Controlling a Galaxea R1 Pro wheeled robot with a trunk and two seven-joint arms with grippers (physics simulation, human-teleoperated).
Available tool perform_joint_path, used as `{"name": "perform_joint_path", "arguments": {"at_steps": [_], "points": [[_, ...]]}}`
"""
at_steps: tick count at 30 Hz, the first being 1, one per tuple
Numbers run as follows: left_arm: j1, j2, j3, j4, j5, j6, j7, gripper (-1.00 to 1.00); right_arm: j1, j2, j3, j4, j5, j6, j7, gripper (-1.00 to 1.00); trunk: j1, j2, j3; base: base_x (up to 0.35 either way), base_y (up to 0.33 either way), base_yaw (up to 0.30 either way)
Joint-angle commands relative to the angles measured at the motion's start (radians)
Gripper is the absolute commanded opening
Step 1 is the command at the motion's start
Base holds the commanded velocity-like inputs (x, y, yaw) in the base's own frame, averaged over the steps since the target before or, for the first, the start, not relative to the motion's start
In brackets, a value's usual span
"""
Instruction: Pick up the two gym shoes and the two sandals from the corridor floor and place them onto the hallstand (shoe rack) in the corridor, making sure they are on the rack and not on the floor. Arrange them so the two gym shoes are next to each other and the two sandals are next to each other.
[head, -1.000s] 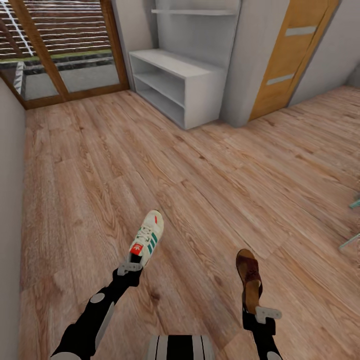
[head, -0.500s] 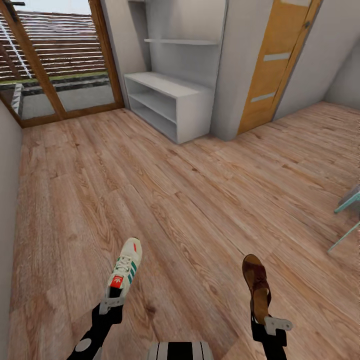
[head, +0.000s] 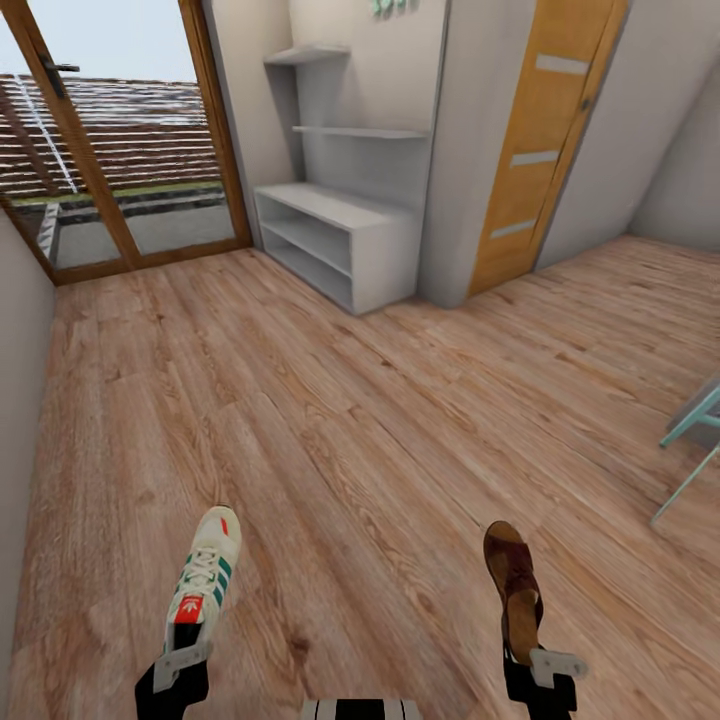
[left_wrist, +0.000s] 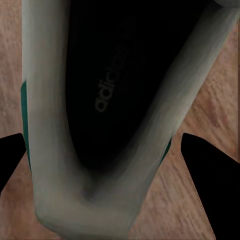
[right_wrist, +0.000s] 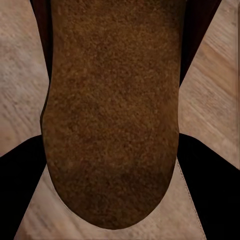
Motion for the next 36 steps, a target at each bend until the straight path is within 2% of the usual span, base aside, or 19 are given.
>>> {"name": "perform_joint_path", "arguments": {"at_steps": [1, 4, 7, 9, 23, 26, 28, 36], "points": [[0.001, -0.001, 0.008, 0.002, -0.008, -0.003, -0.006, -1.0, 0.0, -0.002, 0.009, 0.001, -0.008, -0.002, -0.003, -1.0, -0.001, 0.0, 0.005, 0.0, 0.0, 0.0], [0.011, 0.002, 0.009, 0.0, -0.009, -0.003, -0.006, -1.0, 0.003, -0.003, 0.009, 0.002, -0.004, -0.002, 0.002, -1.0, -0.002, 0.001, 0.021, 0.0, 0.0, 0.0], [0.043, 0.007, 0.004, -0.017, -0.01, -0.004, -0.007, -1.0, 0.018, -0.006, 0.008, 0.001, 0.056, -0.005, 0.092, -1.0, -0.003, 0.001, 0.037, 0.0, 0.0, 0.0], [0.05, 0.007, 0.001, -0.021, -0.011, -0.004, -0.007, -1.0, 0.022, -0.008, 0.006, 0.001, 0.075, -0.007, 0.124, -1.0, -0.004, 0.002, 0.048, 0.0, 0.0, 0.0], [0.055, 0.003, -0.003, -0.02, -0.013, -0.003, -0.006, -1.0, 0.024, -0.003, 0.003, -0.002, 0.061, -0.008, 0.144, -1.0, -0.01, 0.005, 0.121, 0.0, 0.0, 0.0], [0.055, 0.002, -0.003, -0.019, -0.02, -0.002, -0.006, -1.0, 0.024, -0.004, 0.003, -0.002, 0.061, -0.008, 0.144, -1.0, -0.012, 0.006, 0.134, 0.0, 0.0, 0.0], [0.056, 0.0, -0.002, -0.018, -0.037, -0.002, -0.006, -1.0, 0.024, -0.005, 0.003, -0.001, 0.061, -0.008, 0.145, -1.0, -0.013, 0.006, 0.141, 0.0, 0.0, 0.0], [0.056, 0.0, 0.0, -0.017, -0.045, -0.002, -0.006, -1.0, 0.024, -0.004, 0.005, -0.001, 0.063, -0.007, 0.148, -1.0, -0.043, 0.062, 0.167, 0.0, 0.0, 0.0]]}}
